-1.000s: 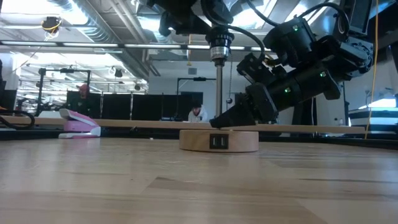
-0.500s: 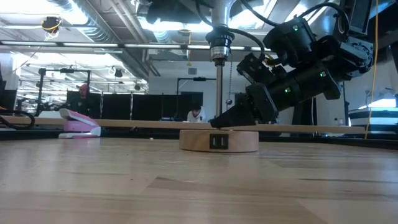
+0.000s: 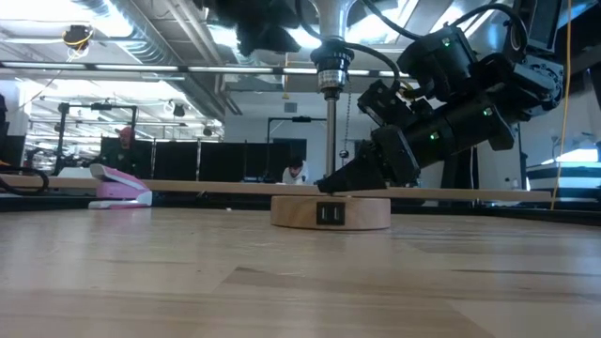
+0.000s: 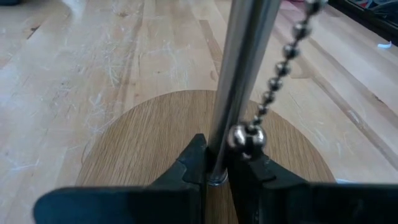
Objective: Screw lightbulb
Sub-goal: Remove the white lightbulb from the lamp
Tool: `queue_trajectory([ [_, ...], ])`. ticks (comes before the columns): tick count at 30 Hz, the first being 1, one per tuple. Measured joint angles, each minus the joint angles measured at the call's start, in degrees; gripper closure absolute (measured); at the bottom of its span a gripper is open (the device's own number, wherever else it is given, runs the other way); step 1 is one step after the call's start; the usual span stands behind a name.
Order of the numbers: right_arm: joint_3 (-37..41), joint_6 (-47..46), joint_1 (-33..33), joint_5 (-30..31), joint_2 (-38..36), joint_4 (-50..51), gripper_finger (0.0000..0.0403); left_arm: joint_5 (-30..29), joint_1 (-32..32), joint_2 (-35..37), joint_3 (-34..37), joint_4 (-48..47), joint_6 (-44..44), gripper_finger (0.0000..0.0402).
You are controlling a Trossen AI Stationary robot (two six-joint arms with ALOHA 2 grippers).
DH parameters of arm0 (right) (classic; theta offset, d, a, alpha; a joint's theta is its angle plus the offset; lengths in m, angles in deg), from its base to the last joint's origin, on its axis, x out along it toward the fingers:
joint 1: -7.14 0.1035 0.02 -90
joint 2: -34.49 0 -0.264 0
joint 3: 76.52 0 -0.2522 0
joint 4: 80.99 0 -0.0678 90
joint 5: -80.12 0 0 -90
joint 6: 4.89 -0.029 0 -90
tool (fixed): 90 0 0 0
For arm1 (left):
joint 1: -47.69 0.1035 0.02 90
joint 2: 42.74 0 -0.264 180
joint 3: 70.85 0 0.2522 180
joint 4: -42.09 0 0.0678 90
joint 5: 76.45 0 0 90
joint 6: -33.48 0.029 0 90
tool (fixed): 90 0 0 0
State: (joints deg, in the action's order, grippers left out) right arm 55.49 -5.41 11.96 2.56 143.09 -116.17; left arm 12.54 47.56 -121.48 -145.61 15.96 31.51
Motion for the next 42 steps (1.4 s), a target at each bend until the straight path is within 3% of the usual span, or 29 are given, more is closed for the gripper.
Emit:
queue_trajectory([
  [4,-0.02,0.29,0.0,-0.01,-0.11,1.24,0.0359,17.24,7.36,1.85,2.35,9.17,2.01,0.0168],
  [7,-0.02,0.32,0.02,-0.02,-0.11,1.49,0.0359,23.94,12.12,3.15,6.37,18.39,1.12,0.0165],
  [13,0.0,0.32,0.02,-0.58,-0.11,1.46,0.0359,29.86,17.27,1.25,12.07,29.34,1.04,0.0164],
  [26,0.0,0.34,0.02,-0.61,-0.07,1.48,0.0359,39.37,17.41,-8.71,12.52,44.45,3.45,0.0164],
  [30,0.0,0.36,0.02,-0.62,-0.04,1.48,0.0359,39.8,17.38,-9.96,12.49,48.79,3.96,0.0164],
  [34,0.0,0.36,0.0,-0.83,-0.02,1.44,0.0359,40.33,17.38,-11.66,10.72,50.09,3.82,0.0164],
  [42,0.0,0.38,0.0,-0.91,0.0,1.44,0.0359,47.15,16.98,-16.69,5.61,49.87,1.94,0.0164],
])
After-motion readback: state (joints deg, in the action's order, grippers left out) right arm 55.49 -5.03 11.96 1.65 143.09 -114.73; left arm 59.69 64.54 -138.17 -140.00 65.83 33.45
